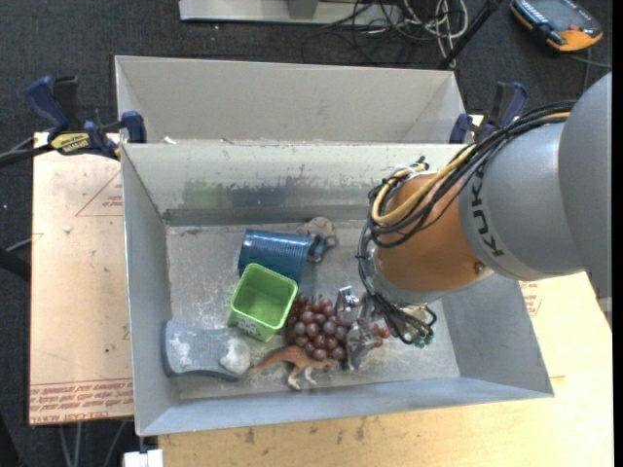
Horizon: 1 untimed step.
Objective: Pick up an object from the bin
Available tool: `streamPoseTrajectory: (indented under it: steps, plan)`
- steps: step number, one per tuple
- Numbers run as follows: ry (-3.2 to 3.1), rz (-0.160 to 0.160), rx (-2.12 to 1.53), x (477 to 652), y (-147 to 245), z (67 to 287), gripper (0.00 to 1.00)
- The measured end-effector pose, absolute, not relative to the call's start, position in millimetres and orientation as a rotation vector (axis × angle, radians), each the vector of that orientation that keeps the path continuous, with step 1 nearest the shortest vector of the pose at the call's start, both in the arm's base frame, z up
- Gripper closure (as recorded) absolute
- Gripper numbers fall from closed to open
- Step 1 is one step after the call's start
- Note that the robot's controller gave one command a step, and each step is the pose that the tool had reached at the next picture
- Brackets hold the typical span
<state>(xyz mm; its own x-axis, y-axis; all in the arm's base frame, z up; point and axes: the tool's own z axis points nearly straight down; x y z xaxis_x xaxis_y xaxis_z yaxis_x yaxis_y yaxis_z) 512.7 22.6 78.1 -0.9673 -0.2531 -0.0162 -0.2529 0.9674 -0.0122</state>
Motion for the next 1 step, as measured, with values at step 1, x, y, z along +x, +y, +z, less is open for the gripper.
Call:
streamPoseTrajectory:
  steps: [1]
  plan:
    - [3.106, 0.0, -0.44, 507.5, 4.4, 226.5, 1.0]
